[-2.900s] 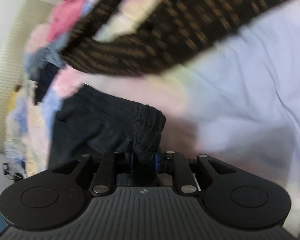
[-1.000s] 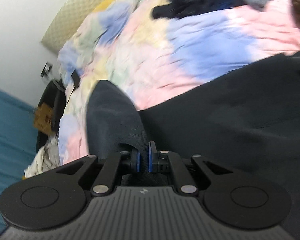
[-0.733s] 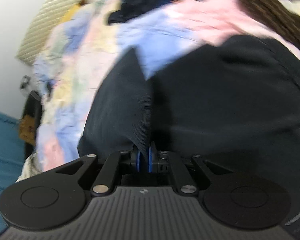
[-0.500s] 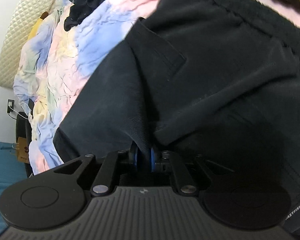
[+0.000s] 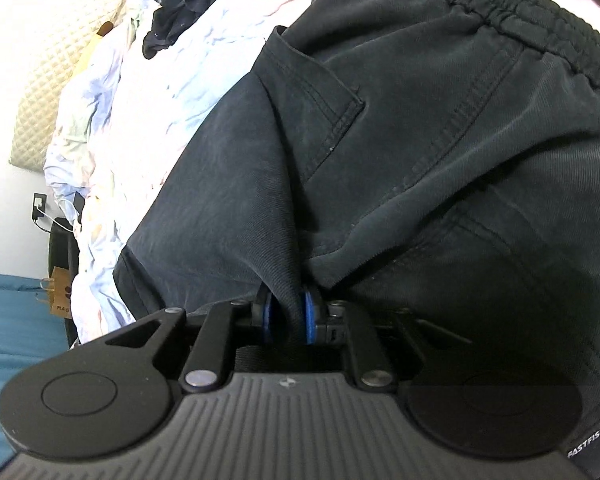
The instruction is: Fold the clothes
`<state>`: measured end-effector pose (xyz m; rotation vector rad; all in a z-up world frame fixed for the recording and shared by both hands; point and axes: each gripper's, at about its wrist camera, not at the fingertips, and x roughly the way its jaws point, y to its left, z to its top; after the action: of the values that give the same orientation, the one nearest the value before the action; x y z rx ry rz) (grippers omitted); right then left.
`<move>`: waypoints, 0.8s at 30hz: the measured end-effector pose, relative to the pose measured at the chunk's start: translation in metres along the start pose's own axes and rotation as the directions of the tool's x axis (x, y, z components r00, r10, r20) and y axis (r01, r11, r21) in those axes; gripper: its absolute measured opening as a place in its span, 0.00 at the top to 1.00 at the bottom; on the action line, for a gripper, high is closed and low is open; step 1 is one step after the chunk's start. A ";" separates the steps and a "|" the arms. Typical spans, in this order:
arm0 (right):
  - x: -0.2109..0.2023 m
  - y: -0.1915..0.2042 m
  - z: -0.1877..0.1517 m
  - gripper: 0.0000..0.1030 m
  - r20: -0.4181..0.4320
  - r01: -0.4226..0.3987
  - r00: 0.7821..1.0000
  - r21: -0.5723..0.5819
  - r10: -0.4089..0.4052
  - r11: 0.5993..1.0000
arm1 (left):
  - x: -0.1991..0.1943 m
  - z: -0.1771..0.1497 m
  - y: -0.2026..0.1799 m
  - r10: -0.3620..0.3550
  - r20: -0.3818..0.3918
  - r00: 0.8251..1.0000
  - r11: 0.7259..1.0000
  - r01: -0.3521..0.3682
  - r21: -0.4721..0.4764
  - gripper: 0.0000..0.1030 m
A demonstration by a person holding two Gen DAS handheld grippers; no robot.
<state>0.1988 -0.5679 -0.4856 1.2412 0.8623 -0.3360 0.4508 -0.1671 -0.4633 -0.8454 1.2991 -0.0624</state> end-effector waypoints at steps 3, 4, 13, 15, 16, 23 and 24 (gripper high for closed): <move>0.000 0.001 0.002 0.84 -0.003 -0.001 1.000 -0.006 0.001 1.000 | 0.007 0.006 -0.005 0.029 0.019 0.999 1.000 -0.029 -0.003 0.29; 0.000 0.001 0.002 0.84 -0.004 -0.001 1.000 -0.009 0.001 1.000 | 0.009 0.008 -0.011 0.065 0.028 0.998 0.997 -0.066 0.030 0.42; -0.003 0.021 0.004 0.83 -0.065 0.046 0.997 -0.089 -0.052 0.995 | -0.043 0.032 -0.069 0.040 0.152 0.988 0.954 -0.083 0.289 0.96; -0.003 0.025 0.001 0.82 -0.086 0.040 0.995 -0.092 -0.048 0.995 | -0.073 0.033 -0.084 -0.008 0.198 0.980 0.933 -0.064 0.353 0.96; -0.002 0.031 -0.001 0.79 -0.103 0.039 0.993 -0.100 -0.050 0.994 | -0.087 0.033 -0.092 -0.033 0.219 0.975 0.921 -0.056 0.385 0.96; -0.002 0.091 -0.021 0.63 -0.190 0.007 0.981 -0.228 -0.051 0.974 | -0.197 0.032 -0.114 -0.158 0.352 0.923 0.877 -0.032 0.480 0.96; -0.003 0.100 -0.025 0.63 -0.196 0.001 0.979 -0.248 -0.051 0.969 | -0.211 0.036 -0.111 -0.167 0.373 0.913 0.879 -0.034 0.476 0.96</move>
<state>0.2525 -0.5131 -0.4162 1.0434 1.0608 -0.1193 0.4612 -0.1241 -0.2258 -0.4441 0.8059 -0.2413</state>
